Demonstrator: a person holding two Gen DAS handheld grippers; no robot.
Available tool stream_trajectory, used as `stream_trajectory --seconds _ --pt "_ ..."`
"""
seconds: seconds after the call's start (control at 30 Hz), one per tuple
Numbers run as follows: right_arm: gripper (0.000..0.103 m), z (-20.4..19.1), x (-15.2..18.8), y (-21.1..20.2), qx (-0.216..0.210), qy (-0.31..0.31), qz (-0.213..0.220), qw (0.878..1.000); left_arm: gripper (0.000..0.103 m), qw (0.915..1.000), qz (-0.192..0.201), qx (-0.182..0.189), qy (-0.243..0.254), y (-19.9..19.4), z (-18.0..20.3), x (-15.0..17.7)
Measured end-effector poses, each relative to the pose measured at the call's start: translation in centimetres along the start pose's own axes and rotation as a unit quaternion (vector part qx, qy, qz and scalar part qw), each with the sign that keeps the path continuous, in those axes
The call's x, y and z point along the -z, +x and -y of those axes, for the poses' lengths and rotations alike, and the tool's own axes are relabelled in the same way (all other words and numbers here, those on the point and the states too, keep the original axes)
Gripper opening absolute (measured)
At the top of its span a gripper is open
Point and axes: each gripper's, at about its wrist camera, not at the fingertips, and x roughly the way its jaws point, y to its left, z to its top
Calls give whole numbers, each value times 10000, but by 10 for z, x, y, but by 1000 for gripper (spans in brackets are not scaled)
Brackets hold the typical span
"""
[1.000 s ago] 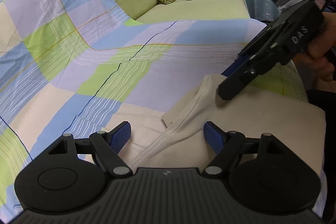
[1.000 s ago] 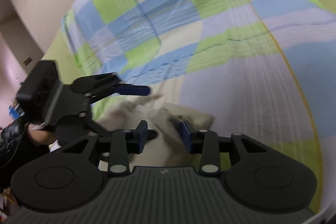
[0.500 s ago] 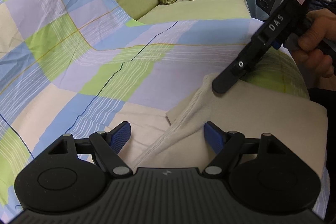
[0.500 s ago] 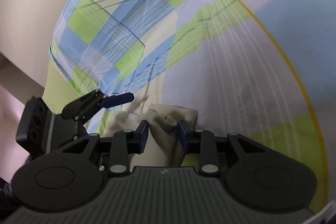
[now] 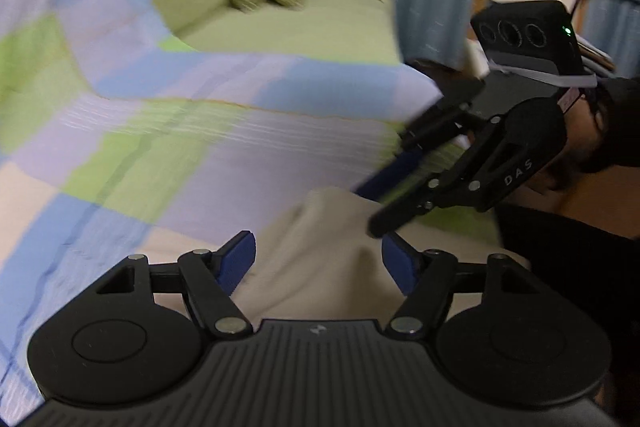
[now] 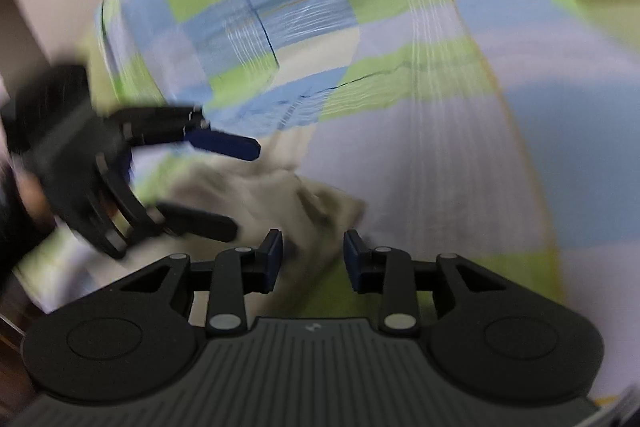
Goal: Fold clothes
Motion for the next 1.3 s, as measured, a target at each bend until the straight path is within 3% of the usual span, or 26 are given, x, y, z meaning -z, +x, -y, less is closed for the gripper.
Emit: stream_trajectory --seconds 0.1,0.2,0.3,0.43,0.53,0.73,0.83,0.93,1.1,1.2,1.3 --pt "30 -8 4 -8 220 -366 109 9990 67 9983 -202 541 -100 9 -13 -13" --pt "37 -11 7 -14 401 -556 192 9975 53 9933 -371 1095 -49 17 -18 -24" --pt "50 -11 10 -18 573 -633 236 9961 41 9907 -493 1263 146 22 -14 -31" --pt "51 -7 11 -21 653 -582 305 9957 42 9914 -391 1241 124 28 -10 -33" --pt "51 -2 10 -23 699 -427 356 9960 44 9942 -161 1061 -64 28 -14 -27" --pt "51 6 6 -24 457 -269 431 9977 44 9960 524 551 -466 -9 -28 -15" --pt "51 4 4 -19 81 -208 443 9988 46 9966 632 129 -520 -33 -30 -4" --pt "51 6 -3 -9 -328 81 475 9983 48 9966 546 -233 -569 -47 -27 14" --pt "45 27 -10 11 -804 1097 407 9899 48 9945 36 -812 -665 -56 -24 52" --pt "38 39 -8 15 -886 1583 333 9829 48 9896 -147 -1166 -825 -63 -26 71" --pt "35 43 -5 18 -901 1812 271 9789 52 9817 -36 -1487 -1188 -76 -34 89"
